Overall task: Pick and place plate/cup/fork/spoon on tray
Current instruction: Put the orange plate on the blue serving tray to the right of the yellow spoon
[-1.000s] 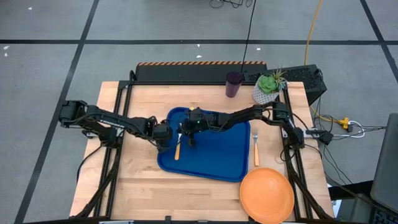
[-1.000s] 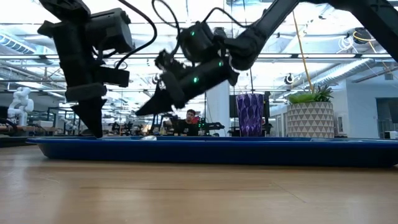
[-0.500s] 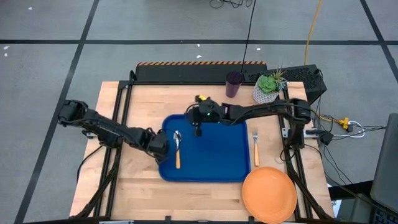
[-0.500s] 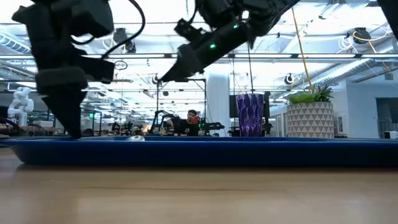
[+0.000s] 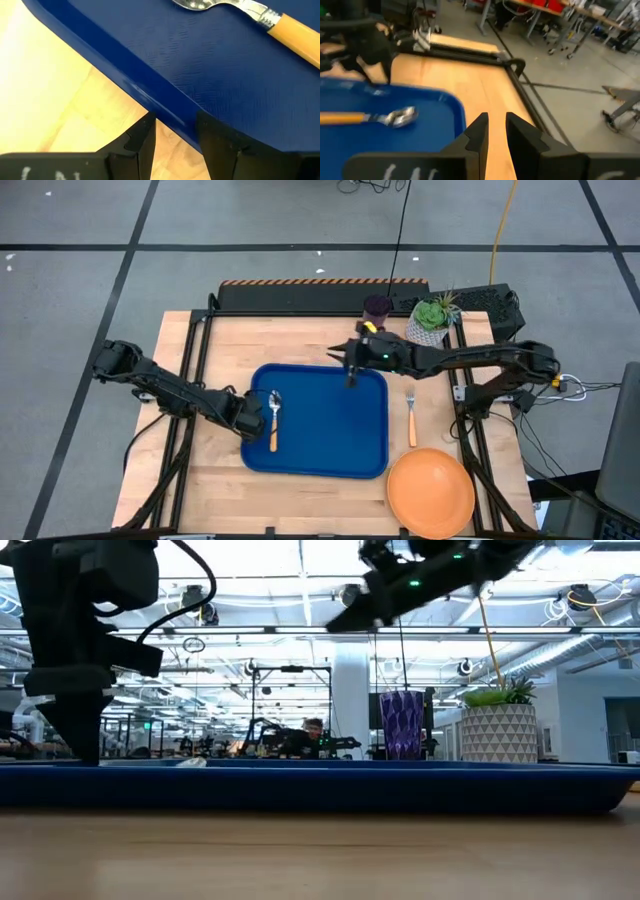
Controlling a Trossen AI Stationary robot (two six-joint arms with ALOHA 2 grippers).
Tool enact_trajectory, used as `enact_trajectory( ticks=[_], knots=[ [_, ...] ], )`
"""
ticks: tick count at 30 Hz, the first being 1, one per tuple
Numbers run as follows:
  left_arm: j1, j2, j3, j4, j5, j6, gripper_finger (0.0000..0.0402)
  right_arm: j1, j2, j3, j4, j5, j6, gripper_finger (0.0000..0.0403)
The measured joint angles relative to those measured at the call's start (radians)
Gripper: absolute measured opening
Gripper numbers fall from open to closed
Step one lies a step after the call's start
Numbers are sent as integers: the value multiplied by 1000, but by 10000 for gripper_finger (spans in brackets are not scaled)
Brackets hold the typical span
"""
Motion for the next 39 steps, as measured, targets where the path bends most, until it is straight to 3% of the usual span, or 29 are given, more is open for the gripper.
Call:
enact_trajectory(
  ticks=[10,14,18,21,24,29,35,39],
  knots=[
    [24,-33,33,9,-41,38,140,4,-155,-97,-150,-2,65,61],
    [33,-59,99,16,-129,115,140,20,-214,-97,-287,-2,120,61],
    [39,-62,164,186,-189,348,140,35,-289,-97,-403,53,182,61],
    [47,-51,186,435,-123,582,140,35,-350,-95,-493,65,232,61],
    [60,-33,203,539,-63,726,140,36,-384,-82,-703,-5,315,61],
    [101,-27,223,573,-104,852,140,125,-353,-78,-1030,-155,478,61],
    [183,-26,222,612,-118,933,140,337,-274,-78,-1103,-345,608,61],
    [221,-26,222,615,-118,944,140,462,-239,-78,-1142,-407,718,61]
  ],
)
